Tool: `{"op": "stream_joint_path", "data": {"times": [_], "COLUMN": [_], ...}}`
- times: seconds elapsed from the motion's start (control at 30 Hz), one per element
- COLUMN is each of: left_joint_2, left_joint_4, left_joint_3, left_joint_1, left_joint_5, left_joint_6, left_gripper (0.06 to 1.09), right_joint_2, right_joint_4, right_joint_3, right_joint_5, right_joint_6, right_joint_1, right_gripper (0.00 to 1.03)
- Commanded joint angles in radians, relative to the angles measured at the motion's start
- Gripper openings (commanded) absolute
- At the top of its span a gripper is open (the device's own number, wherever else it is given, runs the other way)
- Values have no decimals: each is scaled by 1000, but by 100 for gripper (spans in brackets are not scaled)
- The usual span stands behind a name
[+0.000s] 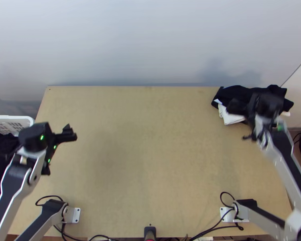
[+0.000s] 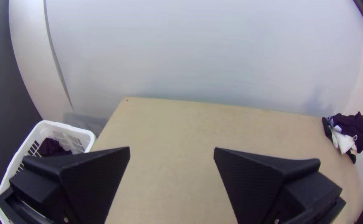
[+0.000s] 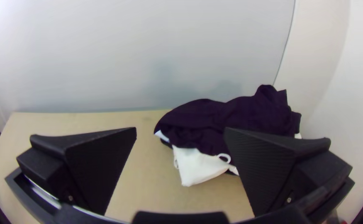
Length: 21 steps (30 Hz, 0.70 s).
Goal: Fold the t-shirt
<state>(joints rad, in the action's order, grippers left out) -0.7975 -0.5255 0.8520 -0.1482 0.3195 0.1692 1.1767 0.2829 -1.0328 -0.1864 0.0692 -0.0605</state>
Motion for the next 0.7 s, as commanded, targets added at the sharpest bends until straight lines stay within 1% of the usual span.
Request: {"op": "stream_joint_path", "data": {"times": [0.0, 0.1, 0.2, 0.3, 0.33, 0.4, 0.47, 0.5, 0.57, 0.67], "left_joint_2": [241, 369, 567, 781, 805, 801, 802, 802, 802, 801], "left_joint_4": [98, 136, 203, 194, 185, 139, 159, 179, 265, 318], "left_joint_3": [-215, -323, -423, -511, -538, -539, -570, -587, -636, -676], "left_joint_1": [44, 70, 84, 70, 65, 91, 105, 105, 101, 70], "left_joint_5": [44, 47, 46, 27, 29, 33, 30, 29, 26, 3], "left_joint_6": [-117, -172, -218, -257, -257, -201, -194, -177, -172, -143], "left_gripper": [104, 104, 104, 104, 104, 104, 104, 104, 104, 104], "right_joint_2": [-304, -399, -517, -569, -583, -620, -664, -693, -766, -893], "right_joint_4": [-206, -284, -393, -399, -399, -401, -403, -415, -418, -412], "right_joint_3": [416, 553, 689, 771, 797, 846, 896, 921, 956, 987], "right_joint_5": [-19, -104, -133, -139, -139, -139, -139, -140, -143, -145], "right_joint_6": [-48, -100, -131, -128, -129, -131, -134, -138, -143, -151], "right_joint_1": [-128, -213, -242, -223, -216, -200, -187, -183, -182, -170], "right_gripper": [98, 98, 98, 98, 98, 98, 98, 98, 98, 98]}}
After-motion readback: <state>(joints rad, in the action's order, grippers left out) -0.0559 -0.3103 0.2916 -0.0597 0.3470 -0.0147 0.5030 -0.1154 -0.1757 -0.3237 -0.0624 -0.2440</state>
